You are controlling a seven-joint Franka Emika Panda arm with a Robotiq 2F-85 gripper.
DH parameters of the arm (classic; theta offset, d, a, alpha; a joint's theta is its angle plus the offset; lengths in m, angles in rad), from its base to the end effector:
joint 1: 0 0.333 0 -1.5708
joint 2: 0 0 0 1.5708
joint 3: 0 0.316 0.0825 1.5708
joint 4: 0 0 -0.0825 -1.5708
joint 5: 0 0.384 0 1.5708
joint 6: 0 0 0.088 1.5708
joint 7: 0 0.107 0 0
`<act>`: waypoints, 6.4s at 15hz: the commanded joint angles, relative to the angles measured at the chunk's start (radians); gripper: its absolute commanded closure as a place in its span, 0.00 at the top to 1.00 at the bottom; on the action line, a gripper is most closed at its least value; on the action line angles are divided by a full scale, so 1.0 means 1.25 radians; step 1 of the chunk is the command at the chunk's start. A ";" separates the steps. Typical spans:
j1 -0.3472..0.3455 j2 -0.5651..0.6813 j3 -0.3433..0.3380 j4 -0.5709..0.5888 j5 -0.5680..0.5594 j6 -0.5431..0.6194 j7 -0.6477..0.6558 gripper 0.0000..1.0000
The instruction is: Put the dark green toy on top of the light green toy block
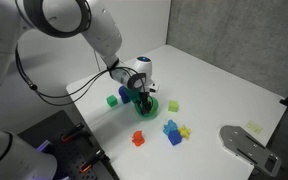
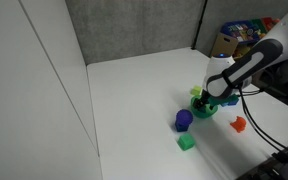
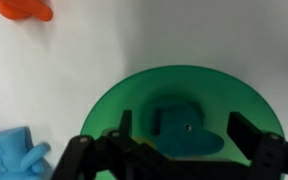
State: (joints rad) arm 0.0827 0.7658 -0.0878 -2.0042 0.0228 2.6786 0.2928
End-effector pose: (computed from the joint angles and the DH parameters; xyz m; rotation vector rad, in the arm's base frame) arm 0.5734 -0.0061 0.0628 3.0406 -0.4550 -0.1227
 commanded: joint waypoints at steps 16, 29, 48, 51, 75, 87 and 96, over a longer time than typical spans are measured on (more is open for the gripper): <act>-0.008 -0.144 0.049 0.026 0.052 -0.063 -0.013 0.05; 0.002 -0.048 -0.087 0.141 0.006 0.013 0.055 0.06; 0.002 0.168 -0.140 0.380 0.016 0.031 0.095 0.05; 0.001 0.163 -0.135 0.376 0.019 0.030 0.092 0.05; 0.044 0.121 -0.161 0.297 0.013 0.038 0.117 0.05; 0.045 -0.003 -0.140 0.203 0.015 0.014 0.093 1.00; 0.021 -0.176 -0.063 0.121 0.018 -0.086 0.053 1.00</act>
State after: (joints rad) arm 0.1348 0.6507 -0.2104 -1.7707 0.0477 2.6119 0.3986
